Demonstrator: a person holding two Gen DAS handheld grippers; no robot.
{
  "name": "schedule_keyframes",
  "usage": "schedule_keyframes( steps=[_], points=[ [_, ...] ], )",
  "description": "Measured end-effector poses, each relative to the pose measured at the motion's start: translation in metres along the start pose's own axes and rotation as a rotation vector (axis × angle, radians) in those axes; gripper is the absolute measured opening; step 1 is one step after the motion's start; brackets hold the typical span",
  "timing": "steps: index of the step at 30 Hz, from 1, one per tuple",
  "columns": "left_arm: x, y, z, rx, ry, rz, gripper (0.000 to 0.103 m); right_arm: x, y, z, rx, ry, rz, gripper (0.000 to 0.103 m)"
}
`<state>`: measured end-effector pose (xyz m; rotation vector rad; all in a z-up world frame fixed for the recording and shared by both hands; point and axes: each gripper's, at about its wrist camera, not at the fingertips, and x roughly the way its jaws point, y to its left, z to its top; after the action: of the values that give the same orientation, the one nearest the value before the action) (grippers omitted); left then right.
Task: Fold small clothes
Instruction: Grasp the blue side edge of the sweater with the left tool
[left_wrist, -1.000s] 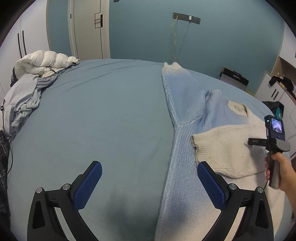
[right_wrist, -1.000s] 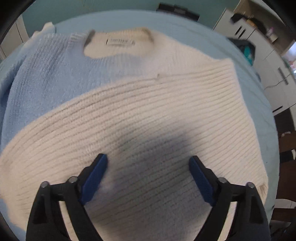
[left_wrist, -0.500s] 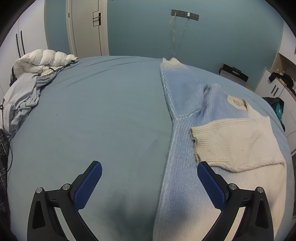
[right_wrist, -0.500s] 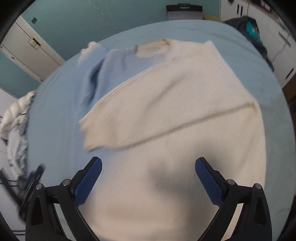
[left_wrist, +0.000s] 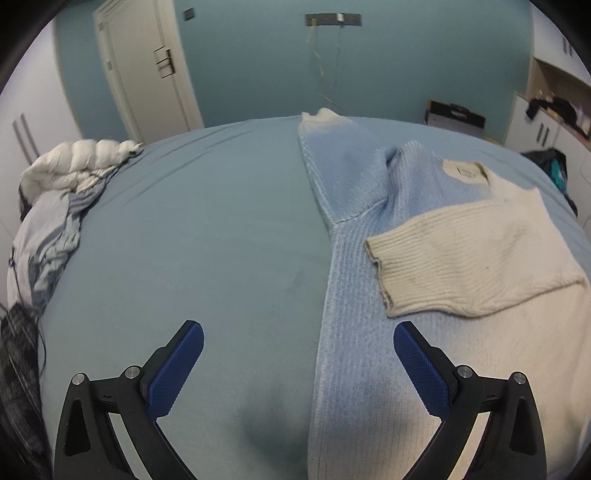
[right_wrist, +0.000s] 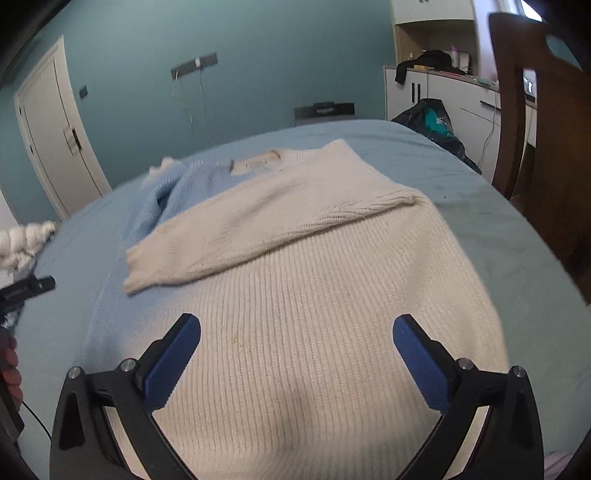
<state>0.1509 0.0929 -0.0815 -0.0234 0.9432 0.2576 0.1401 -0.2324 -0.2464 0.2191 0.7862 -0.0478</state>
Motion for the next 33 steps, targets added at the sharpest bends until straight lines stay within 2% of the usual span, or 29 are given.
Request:
schedule_keyframes(
  steps=[3, 6, 9, 12, 16, 18, 21, 22, 26, 28, 29, 30, 31, 33],
  points=[
    [0.018, -0.006, 0.022, 0.033, 0.024, -0.052, 0.103, 0.009, -0.002, 0.016, 0.061, -0.003, 0.118, 0.102],
    [0.053, -0.011, 0.056, 0.043, 0.061, -0.112, 0.103, 0.005, -0.002, 0.018, 0.081, -0.022, 0.175, 0.102],
    [0.1, -0.012, 0.095, 0.029, 0.137, -0.102, 0.103, 0.009, -0.007, -0.006, 0.116, -0.031, 0.185, 0.102],
    [0.143, -0.01, 0.133, 0.011, 0.15, -0.053, 0.103, 0.012, -0.011, -0.016, 0.155, 0.014, 0.231, 0.102],
    [0.201, 0.008, 0.178, -0.127, 0.152, -0.035, 0.103, 0.009, -0.008, -0.017, 0.148, -0.02, 0.254, 0.102],
    [0.223, 0.013, 0.191, -0.181, 0.167, -0.04, 0.103, 0.007, -0.008, -0.019, 0.146, -0.034, 0.261, 0.102],
    [0.259, 0.013, 0.209, -0.266, 0.19, -0.128, 0.103, 0.009, -0.007, -0.022, 0.148, -0.025, 0.268, 0.102],
    [0.268, 0.009, 0.213, -0.272, 0.199, -0.136, 0.103, 0.009, -0.006, -0.023, 0.151, -0.023, 0.27, 0.102],
    [0.306, -0.012, 0.221, -0.255, 0.257, -0.046, 0.102, 0.01, -0.007, -0.026, 0.161, -0.016, 0.279, 0.102],
    [0.318, -0.026, 0.219, -0.247, 0.285, -0.043, 0.083, 0.01, -0.006, -0.027, 0.166, -0.017, 0.286, 0.102],
    [0.318, -0.03, 0.218, -0.245, 0.275, -0.052, 0.068, 0.01, -0.007, -0.028, 0.172, -0.018, 0.291, 0.102],
    [0.311, -0.037, 0.218, -0.241, 0.233, -0.083, 0.03, 0.01, -0.007, -0.029, 0.178, -0.018, 0.294, 0.102],
    [0.305, -0.043, 0.218, -0.235, 0.213, -0.115, 0.018, 0.01, -0.008, -0.03, 0.183, -0.019, 0.298, 0.102],
    [0.292, -0.05, 0.217, -0.204, 0.195, -0.093, 0.011, 0.01, -0.008, -0.03, 0.188, -0.016, 0.304, 0.102]
  ],
)
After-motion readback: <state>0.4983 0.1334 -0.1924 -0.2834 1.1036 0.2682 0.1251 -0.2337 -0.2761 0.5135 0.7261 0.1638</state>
